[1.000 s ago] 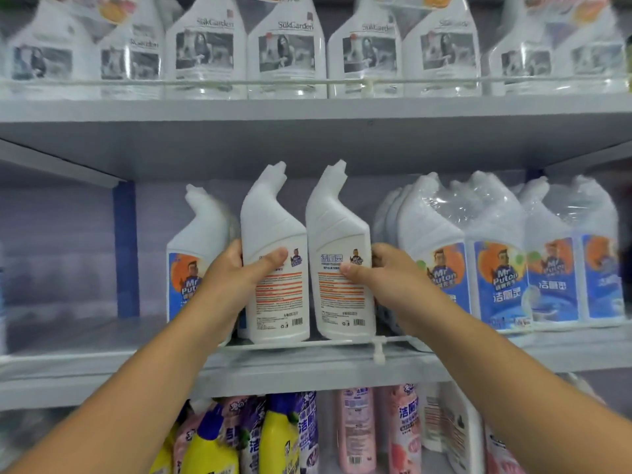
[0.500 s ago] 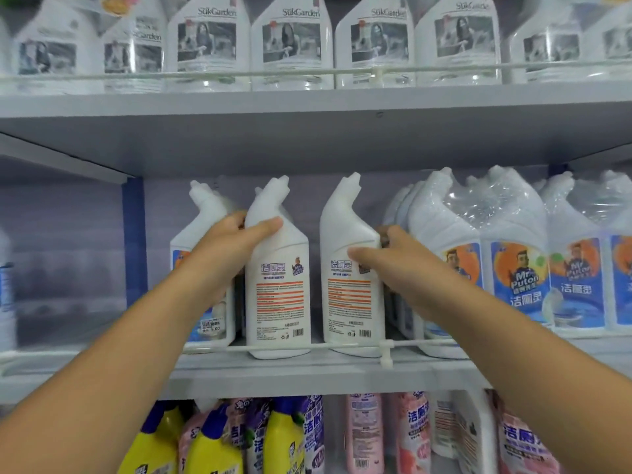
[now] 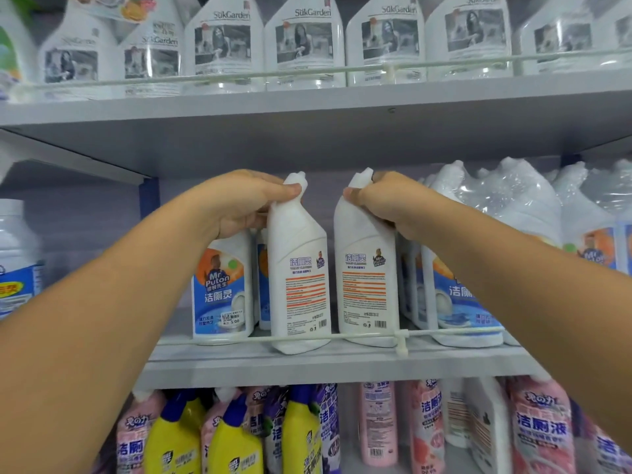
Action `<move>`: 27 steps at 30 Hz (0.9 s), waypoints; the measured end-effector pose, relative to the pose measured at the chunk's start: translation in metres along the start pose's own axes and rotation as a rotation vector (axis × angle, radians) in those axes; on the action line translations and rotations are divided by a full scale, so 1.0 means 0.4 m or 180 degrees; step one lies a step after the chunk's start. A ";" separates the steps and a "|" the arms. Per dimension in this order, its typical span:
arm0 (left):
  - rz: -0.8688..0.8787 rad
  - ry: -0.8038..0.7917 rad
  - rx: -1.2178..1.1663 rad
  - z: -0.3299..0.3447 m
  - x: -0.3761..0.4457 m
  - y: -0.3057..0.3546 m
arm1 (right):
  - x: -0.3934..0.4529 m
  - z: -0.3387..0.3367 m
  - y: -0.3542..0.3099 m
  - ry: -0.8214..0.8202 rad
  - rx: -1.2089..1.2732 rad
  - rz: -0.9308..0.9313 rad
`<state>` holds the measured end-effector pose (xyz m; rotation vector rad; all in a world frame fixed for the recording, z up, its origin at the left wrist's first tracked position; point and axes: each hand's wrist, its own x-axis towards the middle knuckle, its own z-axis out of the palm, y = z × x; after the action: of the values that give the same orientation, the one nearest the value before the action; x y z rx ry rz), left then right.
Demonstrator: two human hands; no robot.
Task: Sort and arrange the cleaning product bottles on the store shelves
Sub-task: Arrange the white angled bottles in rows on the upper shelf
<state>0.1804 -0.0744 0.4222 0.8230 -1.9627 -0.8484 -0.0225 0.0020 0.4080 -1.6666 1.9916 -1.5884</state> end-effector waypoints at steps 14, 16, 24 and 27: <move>0.0104 0.0810 -0.0274 0.133 0.033 -0.017 | 0.012 -0.031 -0.002 -0.0275 -0.0177 0.0050; 0.0084 0.0608 -0.0594 0.137 0.039 -0.022 | 0.008 -0.029 0.000 -0.0127 -0.0326 0.0021; 0.0157 0.0972 0.0231 0.166 0.030 0.016 | -0.009 -0.020 -0.006 0.0059 -0.0462 -0.0013; 0.0182 0.1000 0.0240 0.166 0.024 0.023 | -0.006 -0.016 -0.009 0.0101 -0.0621 -0.0100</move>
<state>0.1166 -0.0599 0.4048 0.8819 -1.7389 -0.5754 -0.0232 0.0085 0.4123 -1.7567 2.2106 -1.4807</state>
